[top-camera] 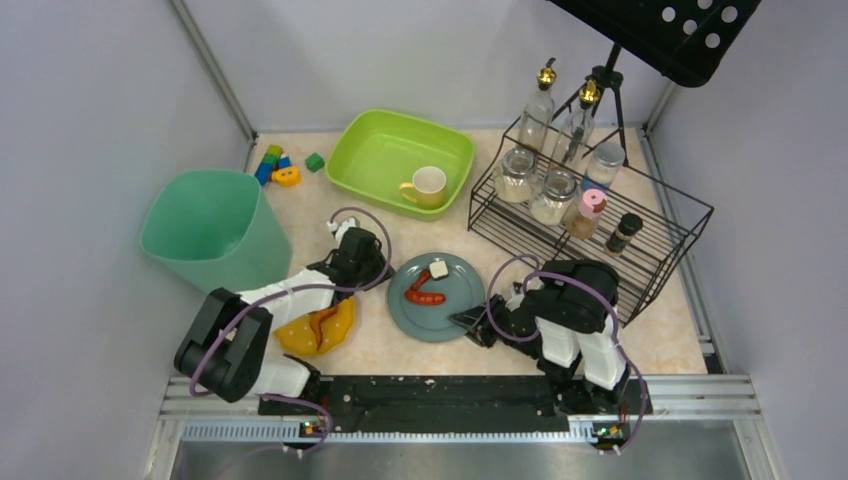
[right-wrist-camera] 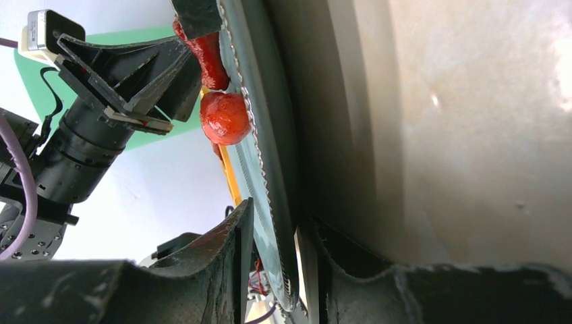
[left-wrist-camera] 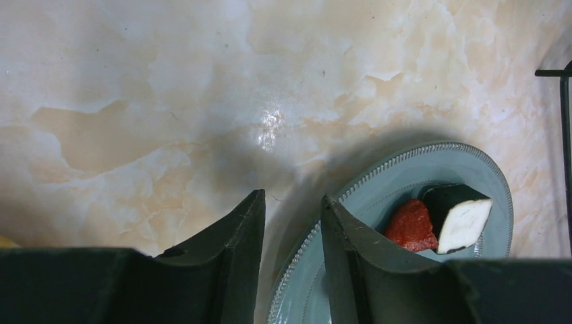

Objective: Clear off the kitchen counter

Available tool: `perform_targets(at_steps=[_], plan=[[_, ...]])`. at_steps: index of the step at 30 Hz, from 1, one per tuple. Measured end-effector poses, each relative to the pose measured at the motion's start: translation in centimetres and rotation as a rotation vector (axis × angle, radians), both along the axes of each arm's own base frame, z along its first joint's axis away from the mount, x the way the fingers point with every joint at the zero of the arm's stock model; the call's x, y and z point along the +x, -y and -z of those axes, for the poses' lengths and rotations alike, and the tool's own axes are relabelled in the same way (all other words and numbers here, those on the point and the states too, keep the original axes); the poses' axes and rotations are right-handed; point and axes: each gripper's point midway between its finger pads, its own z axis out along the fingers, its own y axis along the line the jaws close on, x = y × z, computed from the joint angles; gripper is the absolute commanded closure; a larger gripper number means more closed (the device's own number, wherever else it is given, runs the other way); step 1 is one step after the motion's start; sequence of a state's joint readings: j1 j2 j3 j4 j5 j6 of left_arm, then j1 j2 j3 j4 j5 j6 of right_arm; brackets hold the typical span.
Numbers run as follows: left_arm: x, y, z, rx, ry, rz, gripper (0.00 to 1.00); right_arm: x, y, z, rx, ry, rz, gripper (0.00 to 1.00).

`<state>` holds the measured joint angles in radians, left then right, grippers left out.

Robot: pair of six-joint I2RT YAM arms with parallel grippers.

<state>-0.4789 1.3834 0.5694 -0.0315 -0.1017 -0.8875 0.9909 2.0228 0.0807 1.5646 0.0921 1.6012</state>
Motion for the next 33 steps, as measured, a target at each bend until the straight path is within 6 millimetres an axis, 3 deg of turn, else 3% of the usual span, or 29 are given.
perform_targets(at_steps=[7,25,33], plan=[[-2.2,0.9,0.3,-0.028,-0.053,0.067,0.59,0.3,-0.5,-0.1,0.006,0.008,-0.004,1.0],[-3.7,0.6,-0.6,-0.033,-0.063,0.1,0.59,0.5,-0.5,-0.4,-0.006,0.048,0.0,1.0],[-4.6,-0.8,-2.3,0.005,-0.041,0.081,0.41,0.4,-0.3,-0.7,-0.025,0.083,-0.009,1.0]])
